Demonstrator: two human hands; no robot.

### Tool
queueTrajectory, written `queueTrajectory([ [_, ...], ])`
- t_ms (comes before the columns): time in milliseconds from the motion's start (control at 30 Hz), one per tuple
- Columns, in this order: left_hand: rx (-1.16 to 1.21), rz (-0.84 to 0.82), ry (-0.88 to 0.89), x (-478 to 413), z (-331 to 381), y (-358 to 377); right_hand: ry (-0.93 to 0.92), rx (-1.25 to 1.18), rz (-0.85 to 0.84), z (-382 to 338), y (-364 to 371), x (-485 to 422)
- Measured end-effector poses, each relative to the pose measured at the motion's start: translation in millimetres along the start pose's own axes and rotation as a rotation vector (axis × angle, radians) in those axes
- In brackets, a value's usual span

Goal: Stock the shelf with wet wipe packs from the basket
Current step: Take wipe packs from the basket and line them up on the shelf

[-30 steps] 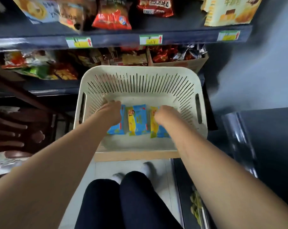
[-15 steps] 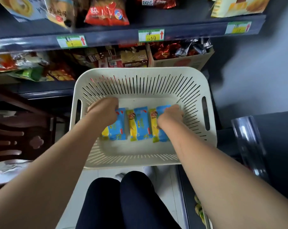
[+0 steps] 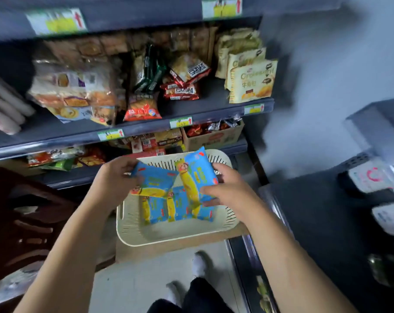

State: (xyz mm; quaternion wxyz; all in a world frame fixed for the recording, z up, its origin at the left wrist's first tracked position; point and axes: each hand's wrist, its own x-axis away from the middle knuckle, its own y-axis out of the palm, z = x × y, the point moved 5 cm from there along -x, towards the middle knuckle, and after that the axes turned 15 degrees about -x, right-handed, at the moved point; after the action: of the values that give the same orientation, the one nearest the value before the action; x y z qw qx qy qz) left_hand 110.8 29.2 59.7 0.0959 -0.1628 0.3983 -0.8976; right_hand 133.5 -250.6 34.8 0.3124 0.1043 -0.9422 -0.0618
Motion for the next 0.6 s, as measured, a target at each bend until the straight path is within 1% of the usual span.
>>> queueTrajectory([
  [67, 0.103, 0.011, 0.009, 16, 12, -16, -0.126, 0.047, 0.086, -23, -4, 30],
  [167, 0.238, 0.020, 0.015, 42, 20, -30, -0.284, 0.022, 0.196, -43, -12, 80],
  [267, 0.349, -0.006, 0.038, 74, 21, -36, -0.405, -0.048, 0.215, -44, -13, 133],
  [367, 0.396, -0.045, 0.113, 108, 37, -37, -0.466, -0.128, 0.219, -33, -13, 187],
  [467, 0.414, -0.130, 0.230, 146, 68, -36, -0.544, -0.178, 0.276, -22, -18, 245],
  [600, 0.503, -0.279, 0.375, 206, 122, -30, -0.684, -0.246, 0.363, -12, -32, 328],
])
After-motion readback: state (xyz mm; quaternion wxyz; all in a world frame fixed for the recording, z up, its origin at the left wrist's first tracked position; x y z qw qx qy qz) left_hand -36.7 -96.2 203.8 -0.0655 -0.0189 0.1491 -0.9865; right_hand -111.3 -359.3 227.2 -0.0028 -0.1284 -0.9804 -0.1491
